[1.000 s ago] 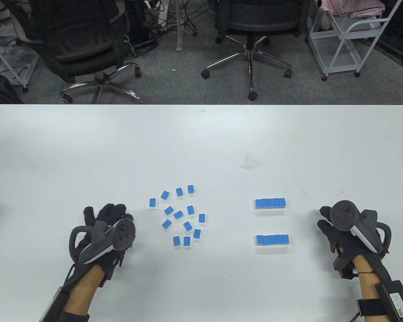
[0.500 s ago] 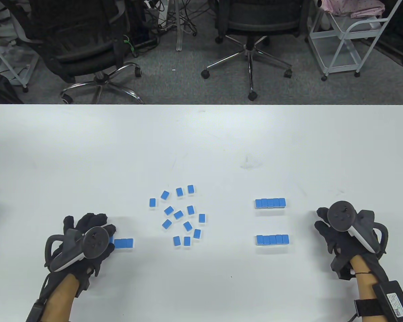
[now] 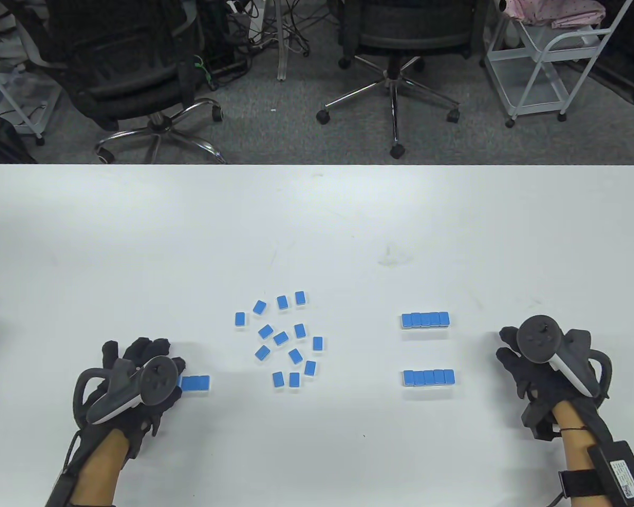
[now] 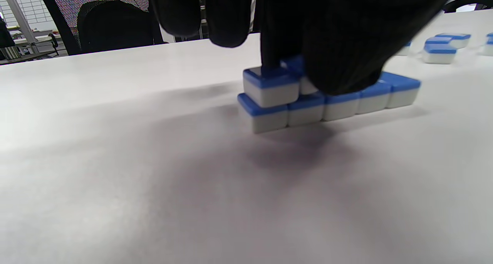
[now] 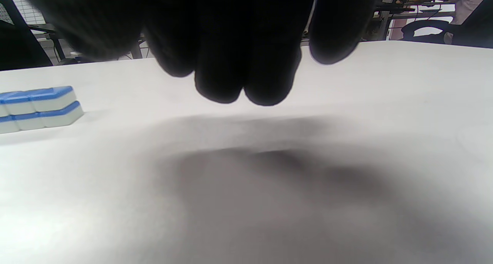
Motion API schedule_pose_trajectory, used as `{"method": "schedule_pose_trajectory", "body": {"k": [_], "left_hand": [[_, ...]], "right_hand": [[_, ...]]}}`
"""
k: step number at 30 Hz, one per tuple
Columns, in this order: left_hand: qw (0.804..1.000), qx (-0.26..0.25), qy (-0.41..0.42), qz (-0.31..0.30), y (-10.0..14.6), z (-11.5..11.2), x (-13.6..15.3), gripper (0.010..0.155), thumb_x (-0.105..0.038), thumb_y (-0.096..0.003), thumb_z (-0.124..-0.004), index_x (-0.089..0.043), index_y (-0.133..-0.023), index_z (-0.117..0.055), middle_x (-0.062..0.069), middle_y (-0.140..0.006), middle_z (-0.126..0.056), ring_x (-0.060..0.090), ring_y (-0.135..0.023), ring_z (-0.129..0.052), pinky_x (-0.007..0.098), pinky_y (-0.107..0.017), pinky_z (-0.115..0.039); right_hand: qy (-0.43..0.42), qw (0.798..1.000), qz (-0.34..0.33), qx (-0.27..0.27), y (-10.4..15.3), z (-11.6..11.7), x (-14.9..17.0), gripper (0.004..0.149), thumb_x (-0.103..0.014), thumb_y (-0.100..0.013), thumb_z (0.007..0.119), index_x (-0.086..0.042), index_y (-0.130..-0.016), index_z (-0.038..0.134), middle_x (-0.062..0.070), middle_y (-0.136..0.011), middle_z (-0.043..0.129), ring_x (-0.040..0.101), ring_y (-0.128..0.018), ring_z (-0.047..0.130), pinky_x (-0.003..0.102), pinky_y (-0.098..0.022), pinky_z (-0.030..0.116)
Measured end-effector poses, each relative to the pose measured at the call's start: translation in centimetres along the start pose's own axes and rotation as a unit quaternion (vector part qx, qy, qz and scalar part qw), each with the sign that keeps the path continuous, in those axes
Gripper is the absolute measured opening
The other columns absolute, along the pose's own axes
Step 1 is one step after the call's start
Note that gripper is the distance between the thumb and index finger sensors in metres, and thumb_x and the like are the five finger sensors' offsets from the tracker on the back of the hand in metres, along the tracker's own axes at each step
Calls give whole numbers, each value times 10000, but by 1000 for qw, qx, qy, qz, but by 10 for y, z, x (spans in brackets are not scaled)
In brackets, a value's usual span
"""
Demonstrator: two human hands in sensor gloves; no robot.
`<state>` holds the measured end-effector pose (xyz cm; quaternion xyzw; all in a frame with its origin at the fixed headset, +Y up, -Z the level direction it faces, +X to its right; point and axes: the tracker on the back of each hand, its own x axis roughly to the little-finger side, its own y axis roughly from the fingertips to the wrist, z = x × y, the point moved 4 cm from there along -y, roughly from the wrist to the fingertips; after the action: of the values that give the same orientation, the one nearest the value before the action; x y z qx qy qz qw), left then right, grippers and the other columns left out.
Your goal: Build mahjong tile wall
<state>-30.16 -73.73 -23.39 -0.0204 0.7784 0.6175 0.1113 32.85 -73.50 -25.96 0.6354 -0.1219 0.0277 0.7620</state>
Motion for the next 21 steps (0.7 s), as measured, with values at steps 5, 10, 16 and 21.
{"method": "schedule_pose_trajectory", "body": {"k": [5, 10, 16, 21], "left_hand": [[1000, 7, 5, 3, 1, 0, 1, 571, -517, -446, -856, -394, -990, -735, -20, -1174, -494, 336, -1104, -461, 736, -753, -273], [1000, 8, 5, 5, 1, -1, 2, 572, -515, -446, -856, -392, -991, -734, -17, -1172, -496, 337, -1103, -465, 737, -751, -276], [1000, 11, 19, 4, 2, 1, 4, 627, -542, -440, -851, -371, -1022, -692, -8, -1178, -474, 348, -1103, -455, 750, -740, -273], [998, -37, 52, 13, 10, 19, 15, 638, -562, -447, -822, -360, -1033, -673, 4, -1176, -474, 353, -1099, -456, 753, -736, -275]], "right_hand": [[1, 1000, -1, 0, 0, 0, 0, 554, -506, -357, 755, -307, -874, 743, -8, -888, 887, 274, -827, 888, 569, -726, 635], [1, 1000, -2, 0, 0, 0, 0, 555, -506, -357, 755, -306, -874, 743, -7, -889, 886, 273, -827, 889, 570, -726, 633], [0, 1000, -3, 1, 0, 0, 0, 555, -506, -357, 755, -306, -875, 742, -9, -890, 886, 273, -827, 888, 570, -725, 635], [0, 1000, -3, 2, 0, 0, -1, 554, -506, -357, 755, -307, -874, 743, -8, -888, 887, 273, -826, 889, 569, -725, 636]]}}
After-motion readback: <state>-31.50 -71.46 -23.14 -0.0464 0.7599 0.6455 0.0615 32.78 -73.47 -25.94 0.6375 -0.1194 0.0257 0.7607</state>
